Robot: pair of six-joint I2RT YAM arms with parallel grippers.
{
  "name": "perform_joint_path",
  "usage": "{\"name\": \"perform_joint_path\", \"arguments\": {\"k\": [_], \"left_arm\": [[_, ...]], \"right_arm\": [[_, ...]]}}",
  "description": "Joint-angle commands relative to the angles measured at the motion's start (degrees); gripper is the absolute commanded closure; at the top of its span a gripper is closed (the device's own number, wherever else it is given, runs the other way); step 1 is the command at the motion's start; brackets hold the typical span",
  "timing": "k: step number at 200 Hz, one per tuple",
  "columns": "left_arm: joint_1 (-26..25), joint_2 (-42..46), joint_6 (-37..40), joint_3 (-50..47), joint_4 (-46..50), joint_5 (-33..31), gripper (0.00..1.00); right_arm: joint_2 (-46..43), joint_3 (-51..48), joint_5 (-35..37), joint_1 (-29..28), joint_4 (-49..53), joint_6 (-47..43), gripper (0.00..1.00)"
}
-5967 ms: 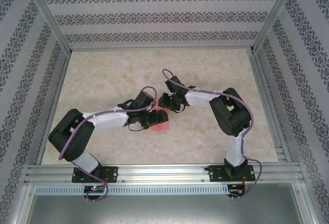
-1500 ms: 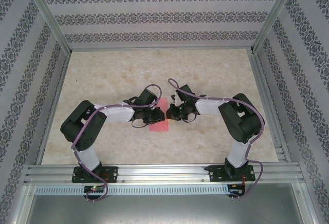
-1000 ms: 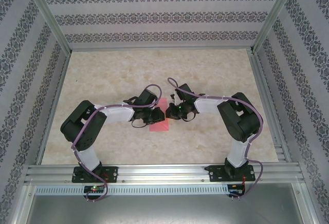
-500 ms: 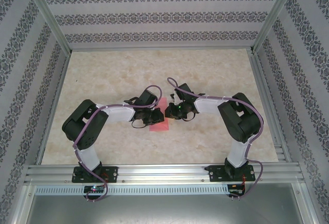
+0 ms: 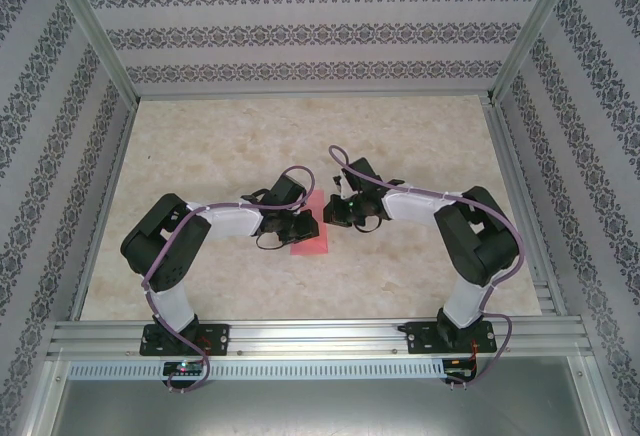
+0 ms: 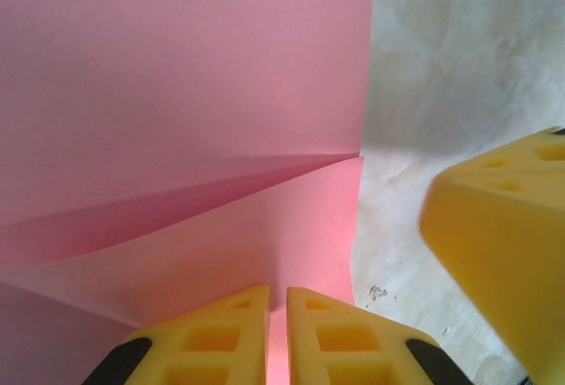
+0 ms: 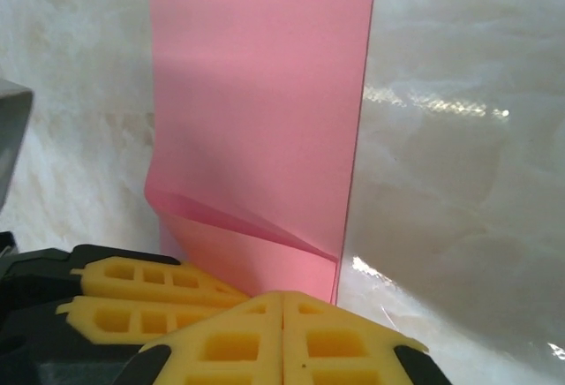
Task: Fold a paper plane with a square sheet of paper (pick it up from the middle)
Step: Fold the triangle a second time at the center of the table.
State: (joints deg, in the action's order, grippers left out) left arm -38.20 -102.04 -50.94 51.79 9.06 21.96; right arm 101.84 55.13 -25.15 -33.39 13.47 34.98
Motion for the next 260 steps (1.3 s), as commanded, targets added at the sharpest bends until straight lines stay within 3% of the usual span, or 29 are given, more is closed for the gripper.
{"name": "perform_joint_path", "arguments": {"k": [1,121,260], "left_arm": [[0.8,-0.8,-0.7,-0.4,0.2,-0.5,0.87],[1.7,4.2,1.0,1.3,1.4,-1.0,0.86],[4.1,0.5,2.1,0.0,4.6,-5.9,0.87]], "right_arm": [[2.4,1.8,-0.6,-1.0,-0.5,0.3,0.95],[7.7,3.2,3.4,-1.0,4.8,-3.6,0.97],[9.6,3.6,4.1,-1.0,5.4,-4.1,0.97]]}}
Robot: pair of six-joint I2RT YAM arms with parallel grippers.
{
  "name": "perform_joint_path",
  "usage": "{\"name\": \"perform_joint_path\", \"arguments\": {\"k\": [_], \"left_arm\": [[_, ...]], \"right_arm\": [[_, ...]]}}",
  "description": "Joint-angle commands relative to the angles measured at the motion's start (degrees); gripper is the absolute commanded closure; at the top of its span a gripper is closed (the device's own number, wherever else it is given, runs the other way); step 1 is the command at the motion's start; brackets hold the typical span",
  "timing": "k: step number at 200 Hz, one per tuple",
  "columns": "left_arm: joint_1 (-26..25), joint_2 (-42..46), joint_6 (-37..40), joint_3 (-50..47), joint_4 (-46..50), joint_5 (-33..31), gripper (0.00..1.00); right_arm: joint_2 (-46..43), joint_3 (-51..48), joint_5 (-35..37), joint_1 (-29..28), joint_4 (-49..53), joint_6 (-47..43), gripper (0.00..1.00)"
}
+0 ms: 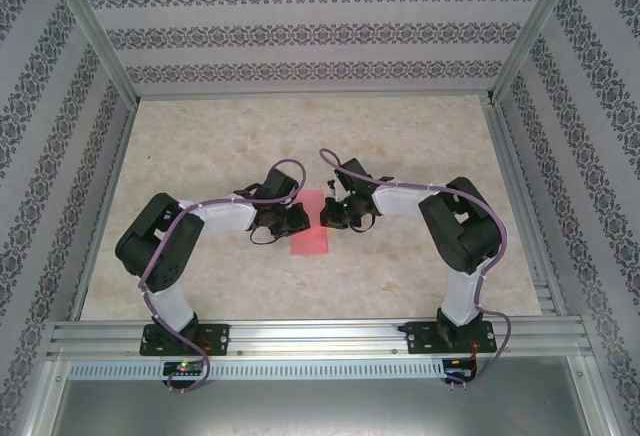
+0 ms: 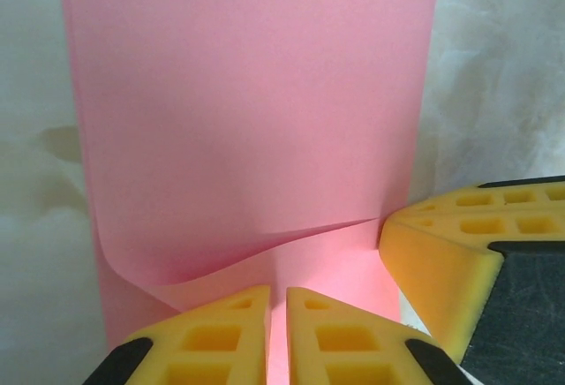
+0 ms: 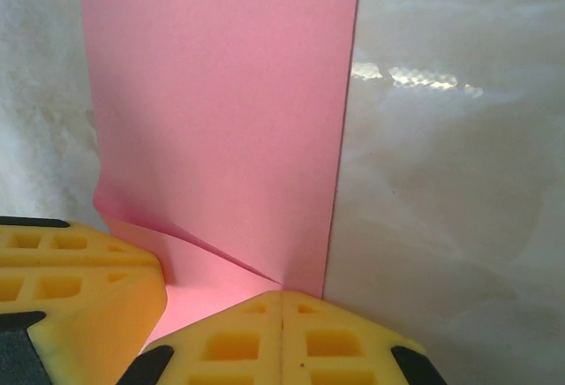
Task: Fold a paper plane with a square sheet of paper (pick it up from the middle)
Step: Fold the triangle a second time at the center of the table.
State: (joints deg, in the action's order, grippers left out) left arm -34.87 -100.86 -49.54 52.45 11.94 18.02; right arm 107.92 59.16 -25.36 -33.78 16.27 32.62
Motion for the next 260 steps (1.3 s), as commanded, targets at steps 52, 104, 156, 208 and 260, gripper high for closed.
{"name": "perform_joint_path", "arguments": {"k": [52,104,156,208,260], "left_arm": [[0.7,-1.4,-1.3,-2.1,1.5,-2.3,0.89],[0.8,-2.9,-3.5,-2.7,0.7,-2.0,0.91],[0.7,-2.9,-4.5,-3.2,0.6,-2.6,0.91],[0.7,-3.0,-5.0,-3.6,0.3,-2.4,0.91],[0.8,-3.1,-5.1,-3.6,0.4,-2.3,0.91]], "right_arm": [[-2.5,1.5,0.8,-1.0,1.4,-0.7,0.96],[-11.9,-2.2,5.2,-4.4,4.7,-1.2,0.93],[-11.7,-2.5,9.9,-11.0,9.2,-0.9,0.94],[-7.5,-0.7,9.8,-12.2,9.2,-0.2,0.95],[-4.9,0.7,11.8,-12.5,11.0,-0.5,0.95]]}}
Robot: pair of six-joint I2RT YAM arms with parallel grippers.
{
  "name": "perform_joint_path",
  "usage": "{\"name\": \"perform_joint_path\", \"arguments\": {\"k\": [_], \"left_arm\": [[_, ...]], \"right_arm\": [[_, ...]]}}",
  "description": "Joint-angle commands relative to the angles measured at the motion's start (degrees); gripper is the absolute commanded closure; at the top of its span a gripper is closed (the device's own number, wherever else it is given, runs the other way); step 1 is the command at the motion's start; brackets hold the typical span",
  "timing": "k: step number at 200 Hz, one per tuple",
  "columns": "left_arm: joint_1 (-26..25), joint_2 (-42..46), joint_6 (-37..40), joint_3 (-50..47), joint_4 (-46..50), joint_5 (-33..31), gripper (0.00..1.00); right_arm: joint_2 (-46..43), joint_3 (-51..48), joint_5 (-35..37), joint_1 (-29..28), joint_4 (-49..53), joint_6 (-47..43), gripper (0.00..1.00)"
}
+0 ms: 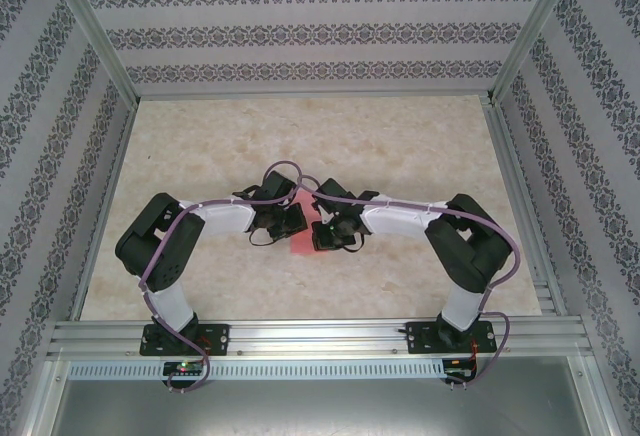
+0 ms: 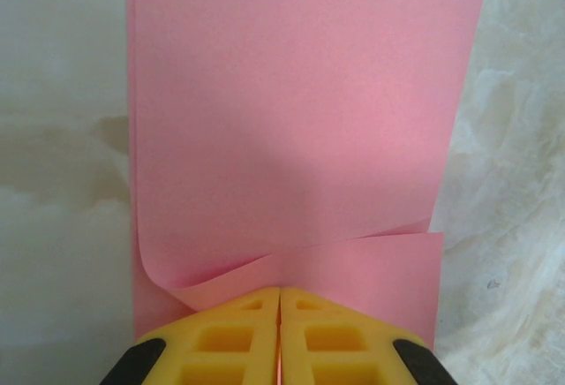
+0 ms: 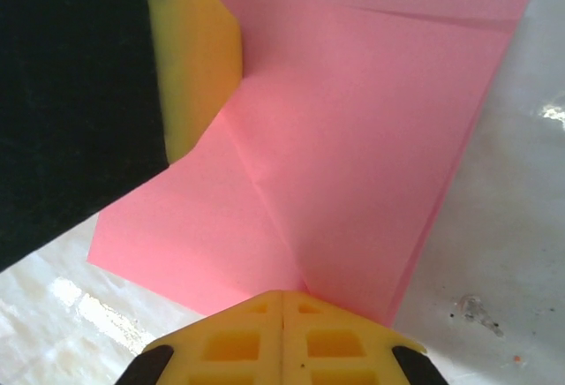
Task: Fold a paper plane with a square sheet of paper (pick it up from the middle)
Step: Fold the triangle a second time at the center of the table.
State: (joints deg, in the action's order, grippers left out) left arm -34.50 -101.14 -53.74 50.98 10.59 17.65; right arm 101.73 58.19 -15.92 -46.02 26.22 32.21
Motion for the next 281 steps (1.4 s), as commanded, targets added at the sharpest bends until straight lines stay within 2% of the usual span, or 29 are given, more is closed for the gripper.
{"name": "perform_joint_path", "arguments": {"k": [1,87,166,281], "left_arm": [[0.4,-2.8,-0.9,-2.1,1.7,-2.0,0.91],[0.4,-3.0,-0.8,-2.1,2.4,-2.6,0.91],[0.3,-3.4,-0.4,-1.9,2.9,-2.9,0.92],[0.4,-4.0,0.0,-1.8,3.4,-2.9,0.92]], "right_arm": [[1.3,1.7,2.4,-0.3,1.1,0.0,0.95],[1.1,0.4,3.6,0.6,2.8,-1.1,0.96],[1.3,-3.1,-2.6,3.9,0.3,-3.9,0.96],[-0.3,-13.8,-15.7,9.9,-10.6,-3.9,0.94]]}}
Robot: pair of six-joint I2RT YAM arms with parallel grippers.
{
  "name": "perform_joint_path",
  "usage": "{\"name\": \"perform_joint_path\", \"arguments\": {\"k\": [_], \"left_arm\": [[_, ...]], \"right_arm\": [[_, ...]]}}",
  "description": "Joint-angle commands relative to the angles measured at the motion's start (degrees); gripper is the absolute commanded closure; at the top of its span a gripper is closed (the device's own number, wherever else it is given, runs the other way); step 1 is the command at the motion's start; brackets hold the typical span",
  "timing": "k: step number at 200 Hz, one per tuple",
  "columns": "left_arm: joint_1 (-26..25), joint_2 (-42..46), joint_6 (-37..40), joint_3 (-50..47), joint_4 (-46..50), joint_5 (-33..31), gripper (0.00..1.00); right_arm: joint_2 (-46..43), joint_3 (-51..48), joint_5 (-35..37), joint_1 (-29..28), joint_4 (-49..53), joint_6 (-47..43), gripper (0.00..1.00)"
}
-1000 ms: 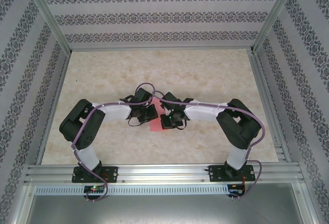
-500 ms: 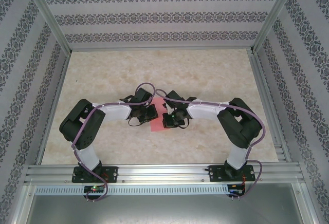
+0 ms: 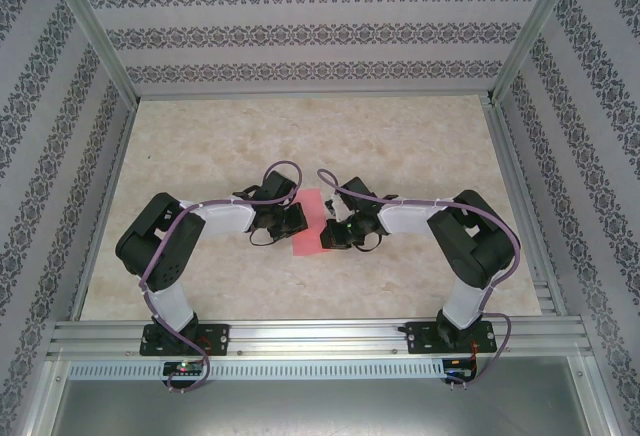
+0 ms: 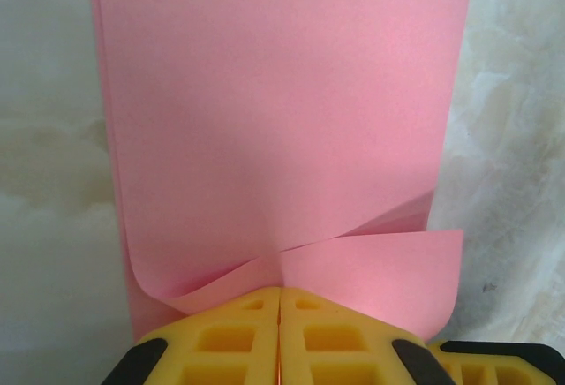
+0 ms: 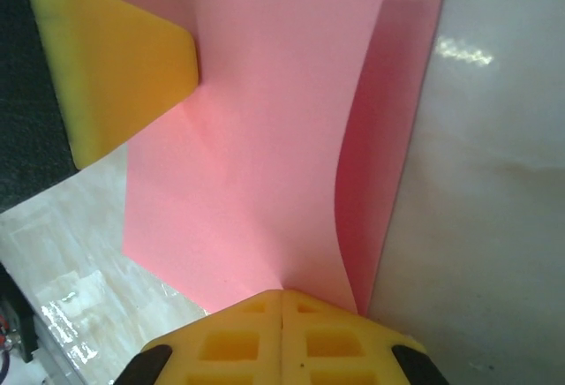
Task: Fold a paper plane with a square sheet of paper (pick it up from the middle)
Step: Fold the triangle a second time at the center of the table.
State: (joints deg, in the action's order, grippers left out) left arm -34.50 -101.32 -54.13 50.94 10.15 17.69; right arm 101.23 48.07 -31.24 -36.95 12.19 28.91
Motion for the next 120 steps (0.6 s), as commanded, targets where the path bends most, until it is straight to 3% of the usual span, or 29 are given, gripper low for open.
{"name": "perform_joint_path", "arguments": {"k": [1,74,120], "left_arm": [[0.4,-3.8,0.4,-1.7,3.8,-3.0,0.92],[0.4,-3.9,0.8,-1.5,3.4,-2.1,0.92],[0.4,-4.0,0.9,-1.5,3.4,-1.9,0.92]], "right_arm": [[0.1,-3.8,-0.4,0.9,3.4,-0.6,0.94],[-7.5,-1.7,-2.5,1.5,1.0,1.4,0.91],[-2.6,4.2,-1.0,0.5,2.1,1.2,0.90]]}}
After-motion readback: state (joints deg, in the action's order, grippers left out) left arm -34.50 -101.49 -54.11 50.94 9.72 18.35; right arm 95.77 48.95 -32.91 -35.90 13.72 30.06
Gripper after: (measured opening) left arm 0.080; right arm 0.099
